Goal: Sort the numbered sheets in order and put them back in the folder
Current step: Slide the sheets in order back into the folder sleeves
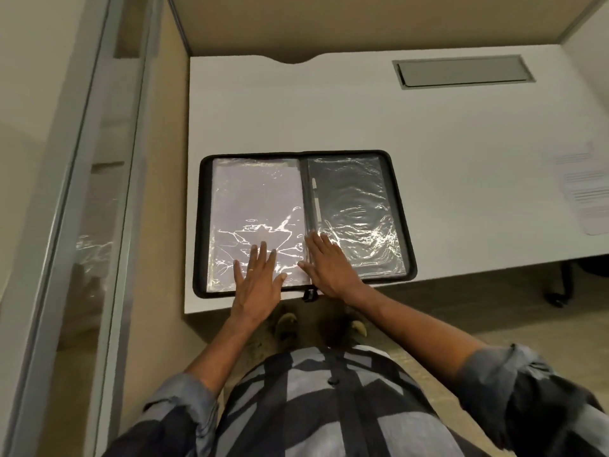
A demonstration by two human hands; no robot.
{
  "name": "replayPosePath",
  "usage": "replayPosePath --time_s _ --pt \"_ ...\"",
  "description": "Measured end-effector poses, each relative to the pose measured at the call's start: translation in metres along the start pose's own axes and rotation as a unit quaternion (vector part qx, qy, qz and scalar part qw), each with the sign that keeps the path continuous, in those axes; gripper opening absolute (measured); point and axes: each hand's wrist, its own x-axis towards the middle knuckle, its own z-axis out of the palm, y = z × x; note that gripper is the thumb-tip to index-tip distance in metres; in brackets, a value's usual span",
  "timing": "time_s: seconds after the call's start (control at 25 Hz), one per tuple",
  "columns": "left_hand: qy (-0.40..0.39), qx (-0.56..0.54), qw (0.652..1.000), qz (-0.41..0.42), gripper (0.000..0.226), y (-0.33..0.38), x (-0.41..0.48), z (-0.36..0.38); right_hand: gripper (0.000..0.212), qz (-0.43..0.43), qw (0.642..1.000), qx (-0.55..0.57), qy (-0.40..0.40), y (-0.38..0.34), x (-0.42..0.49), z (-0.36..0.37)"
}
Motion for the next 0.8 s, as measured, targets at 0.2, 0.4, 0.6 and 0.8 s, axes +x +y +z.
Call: replayPosePath --time_s 0.2,0.4,0.6,0.8 --pt "-0.01 -0.002 0.998 0.056 0.065 0.036 0.009 -0.002 0.072 0.065 0.996 0.037 0.051 0.04 -0.032 -0.009" --pt "-0.006 -0.021 0.99 0.139 0.074 0.103 0.033 0.003 0.075 0.107 0.982 0.091 0.129 0.086 -0.071 -0.026" --pt "-0.032 0.01 0.98 0.196 0.075 0.188 0.049 0.017 0.076 0.139 0.973 0.082 0.165 0.144 -0.112 -0.048" --pt "-0.015 0.004 0.973 0.23 0.074 0.288 0.057 0.037 0.078 0.174 0.967 0.072 0.174 0.23 -0.162 -0.07"
